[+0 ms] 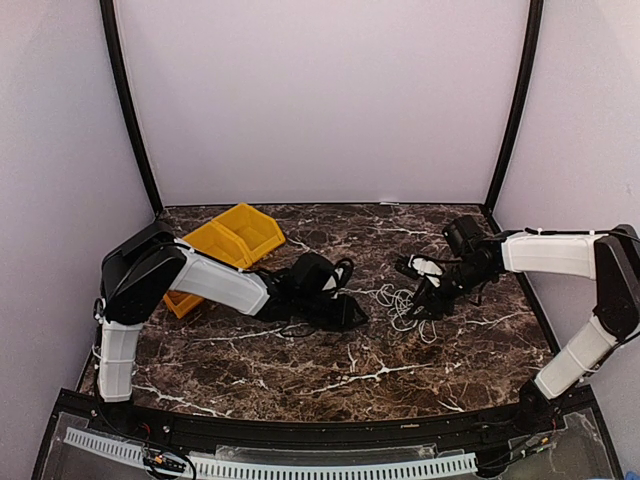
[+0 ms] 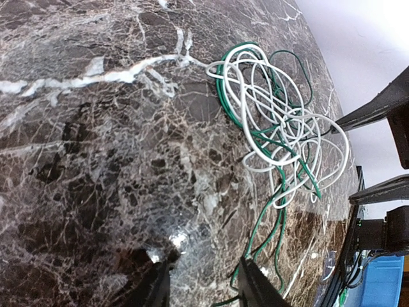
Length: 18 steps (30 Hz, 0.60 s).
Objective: Untangle the cables
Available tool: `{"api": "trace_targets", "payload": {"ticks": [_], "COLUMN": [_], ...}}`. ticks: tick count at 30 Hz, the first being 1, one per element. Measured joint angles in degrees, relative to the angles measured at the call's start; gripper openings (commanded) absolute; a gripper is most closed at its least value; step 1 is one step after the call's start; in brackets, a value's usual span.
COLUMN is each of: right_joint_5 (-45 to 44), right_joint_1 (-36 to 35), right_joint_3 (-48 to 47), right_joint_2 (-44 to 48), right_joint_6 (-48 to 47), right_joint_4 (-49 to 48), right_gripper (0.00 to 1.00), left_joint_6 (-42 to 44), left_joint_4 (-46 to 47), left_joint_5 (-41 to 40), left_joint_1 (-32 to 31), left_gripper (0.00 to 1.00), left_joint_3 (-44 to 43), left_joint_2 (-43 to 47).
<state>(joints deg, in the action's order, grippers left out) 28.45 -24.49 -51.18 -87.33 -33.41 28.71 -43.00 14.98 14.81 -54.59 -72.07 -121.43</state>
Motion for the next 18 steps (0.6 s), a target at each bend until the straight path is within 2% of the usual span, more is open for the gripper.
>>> {"api": "trace_targets", "payload": {"ticks": [4, 9, 13, 18], "right_joint_5": [-0.04, -0.17, -0.28, -0.48], "right_joint_1": [-0.04, -0.15, -0.15, -0.26], "right_joint_3": [0.0, 0.0, 0.0, 0.0], "right_joint_2": [-0.28, -0.33, -0.37, -0.7], "right_joint_6": [-0.09, -0.2, -0.2, -0.22], "right_joint_4": [0.02, 0.0, 0.0, 0.0], "right_gripper": [0.53, 0.53, 0.53, 0.53], "left_joint_6": [-0.55, -0.81, -0.83, -0.72], "left_joint_4": [1.86, 3.82, 4.31, 4.33], "left_joint_5": [1.86, 3.74, 4.76, 5.29], "left_joint_1": [0.04, 0.04, 0.04, 0.04], "left_gripper": [0.26, 0.22, 0.22, 0.29], "left_joint_3": [0.24, 0.24, 0.24, 0.26], "left_joint_2": [0.0, 0.0, 0.0, -0.02]}}
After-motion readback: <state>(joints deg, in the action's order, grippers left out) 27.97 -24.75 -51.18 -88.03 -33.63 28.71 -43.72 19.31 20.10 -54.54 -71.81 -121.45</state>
